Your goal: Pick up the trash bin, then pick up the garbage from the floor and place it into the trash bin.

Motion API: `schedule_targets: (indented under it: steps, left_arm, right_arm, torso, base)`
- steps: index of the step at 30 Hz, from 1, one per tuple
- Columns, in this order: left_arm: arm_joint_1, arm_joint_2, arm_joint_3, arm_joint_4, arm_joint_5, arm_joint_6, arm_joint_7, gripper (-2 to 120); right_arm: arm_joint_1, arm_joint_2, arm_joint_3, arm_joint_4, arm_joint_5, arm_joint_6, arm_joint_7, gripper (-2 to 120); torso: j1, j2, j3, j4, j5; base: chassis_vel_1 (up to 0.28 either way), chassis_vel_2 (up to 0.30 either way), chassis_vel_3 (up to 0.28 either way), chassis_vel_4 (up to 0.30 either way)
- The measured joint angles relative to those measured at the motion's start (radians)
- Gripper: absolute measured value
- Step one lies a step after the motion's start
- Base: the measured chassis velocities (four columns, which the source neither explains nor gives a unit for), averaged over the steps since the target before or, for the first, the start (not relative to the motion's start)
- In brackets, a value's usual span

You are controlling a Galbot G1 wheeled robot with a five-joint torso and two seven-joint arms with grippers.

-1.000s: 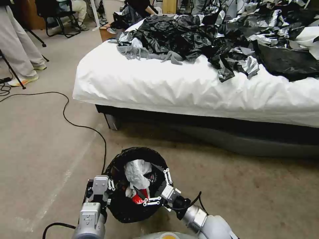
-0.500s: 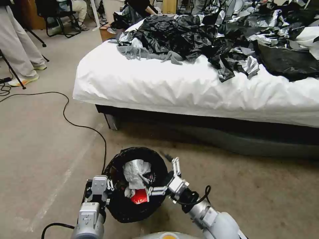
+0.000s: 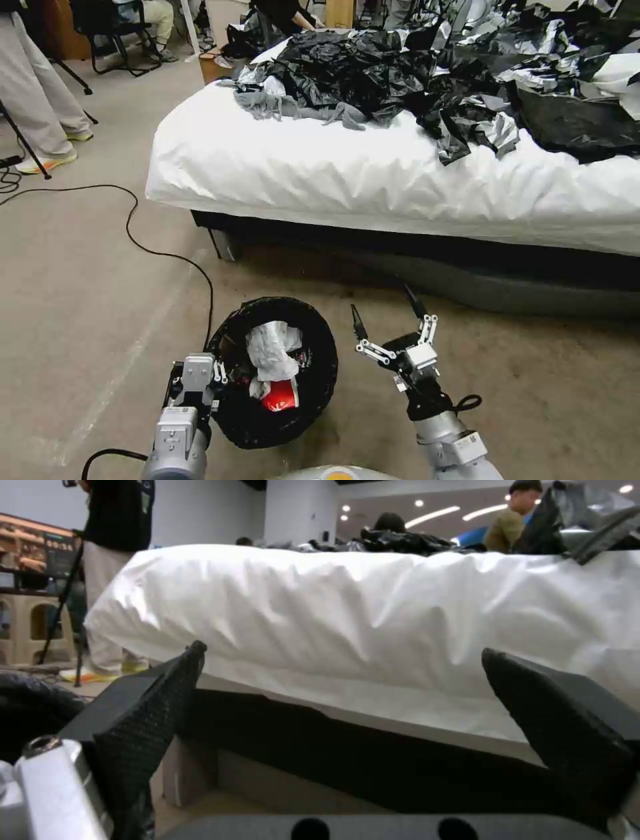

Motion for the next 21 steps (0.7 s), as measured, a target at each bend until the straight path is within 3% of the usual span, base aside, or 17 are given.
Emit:
schedule_targets:
  steps: [21]
  left_arm:
    - [-0.007,0.001,-0.029,-0.036,-0.035,0.017,0.007,0]
  right_arm:
    - [0.021,-0.006,0.018,-0.018,0.017,-0.006,-0.001,100]
  torso:
    - [0.000,0.000,0.000,0.0001,-0.0001]
  base:
    - [0.028,0.026,0.024,0.029]
